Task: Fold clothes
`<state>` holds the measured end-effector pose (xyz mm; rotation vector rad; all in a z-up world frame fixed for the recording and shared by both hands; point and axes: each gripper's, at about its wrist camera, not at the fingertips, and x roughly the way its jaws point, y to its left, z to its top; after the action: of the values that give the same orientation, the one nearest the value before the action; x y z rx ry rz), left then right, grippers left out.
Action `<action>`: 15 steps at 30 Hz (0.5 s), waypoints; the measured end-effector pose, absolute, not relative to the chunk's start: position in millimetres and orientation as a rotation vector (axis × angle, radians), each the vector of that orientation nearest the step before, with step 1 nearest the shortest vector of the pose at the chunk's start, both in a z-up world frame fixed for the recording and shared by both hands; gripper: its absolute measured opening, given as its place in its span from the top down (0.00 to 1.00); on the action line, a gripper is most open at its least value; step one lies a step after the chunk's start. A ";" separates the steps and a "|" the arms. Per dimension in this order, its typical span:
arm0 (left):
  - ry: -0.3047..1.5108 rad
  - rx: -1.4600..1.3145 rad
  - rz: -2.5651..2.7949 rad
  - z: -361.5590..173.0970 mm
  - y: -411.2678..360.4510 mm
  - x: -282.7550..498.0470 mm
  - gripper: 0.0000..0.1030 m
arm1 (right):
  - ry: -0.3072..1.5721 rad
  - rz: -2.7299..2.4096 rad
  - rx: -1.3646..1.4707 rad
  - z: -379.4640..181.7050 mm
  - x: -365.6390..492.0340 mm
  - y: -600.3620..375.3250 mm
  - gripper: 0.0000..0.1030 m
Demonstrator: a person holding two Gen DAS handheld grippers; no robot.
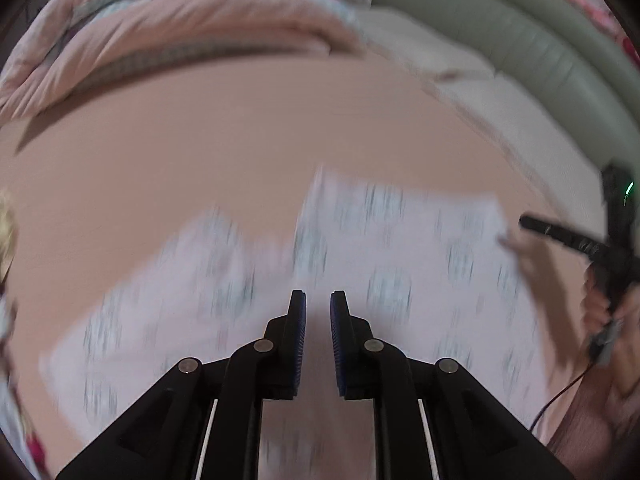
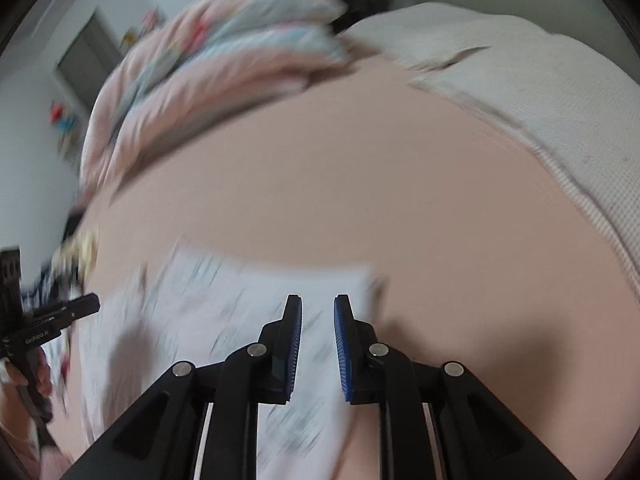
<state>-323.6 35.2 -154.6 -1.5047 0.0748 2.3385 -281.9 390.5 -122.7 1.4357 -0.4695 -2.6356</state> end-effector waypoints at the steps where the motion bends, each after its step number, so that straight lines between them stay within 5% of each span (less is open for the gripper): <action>1: 0.065 -1.524 2.318 -159.6 35.4 -309.1 0.90 | -0.440 -2.597 1.447 -120.6 -273.5 373.8 0.85; 9: 0.013 -1.636 2.281 -195.6 31.9 -212.4 0.90 | -0.292 -2.346 1.547 -145.7 -174.6 255.7 0.85; 15: -0.065 -1.669 2.371 -202.7 8.3 -156.3 0.90 | 0.028 -2.400 1.603 -165.6 -133.4 236.7 0.86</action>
<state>-156.3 8.3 -202.7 -1.6692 -0.0654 2.3712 -133.4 236.7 -165.6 1.6028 0.0279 -2.4004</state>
